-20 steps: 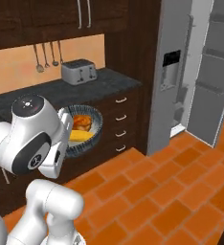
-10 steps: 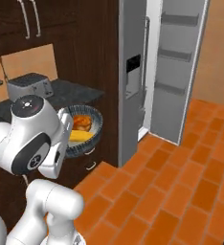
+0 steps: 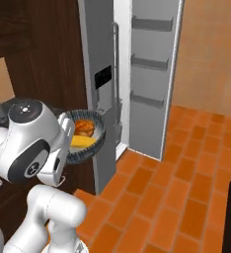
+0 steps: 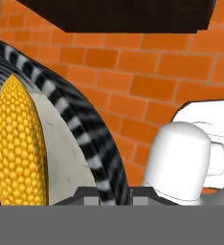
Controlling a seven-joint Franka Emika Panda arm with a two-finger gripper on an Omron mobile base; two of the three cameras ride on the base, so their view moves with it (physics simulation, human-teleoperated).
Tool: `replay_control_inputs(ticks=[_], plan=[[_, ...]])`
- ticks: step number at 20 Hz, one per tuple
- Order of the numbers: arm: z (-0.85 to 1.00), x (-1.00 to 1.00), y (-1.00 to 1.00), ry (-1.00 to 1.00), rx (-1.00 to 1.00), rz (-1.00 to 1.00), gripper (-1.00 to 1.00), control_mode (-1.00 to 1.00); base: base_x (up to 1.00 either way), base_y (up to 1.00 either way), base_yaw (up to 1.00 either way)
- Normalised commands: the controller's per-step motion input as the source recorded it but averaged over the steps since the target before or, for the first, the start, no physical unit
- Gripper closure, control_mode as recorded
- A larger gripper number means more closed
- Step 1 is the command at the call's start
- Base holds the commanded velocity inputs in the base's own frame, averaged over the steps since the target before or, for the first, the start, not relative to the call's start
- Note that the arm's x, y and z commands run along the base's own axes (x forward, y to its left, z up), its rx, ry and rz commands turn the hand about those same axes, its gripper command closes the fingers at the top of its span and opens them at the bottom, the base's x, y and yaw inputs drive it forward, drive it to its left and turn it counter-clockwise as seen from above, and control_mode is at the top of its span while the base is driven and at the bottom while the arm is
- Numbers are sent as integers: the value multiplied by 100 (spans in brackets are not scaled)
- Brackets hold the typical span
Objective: Pick the chicken drumstick and corn from their plates and place them in the bowl. Then put the bowl in the fridge.
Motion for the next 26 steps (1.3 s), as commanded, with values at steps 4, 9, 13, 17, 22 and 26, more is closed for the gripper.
replay_control_inputs(ticks=[4,9,13,17,22,26], plan=[[0,0,0,0,0,0,100,100,100,-57,10],[0,0,0,0,0,0,100,100,100,-67,41],[0,0,0,0,0,0,100,100,99,-90,52],[0,0,0,0,0,0,100,100,94,-100,41],[0,0,0,0,0,0,100,100,88,-98,51],[0,0,0,0,0,0,100,100,36,-81,51]])
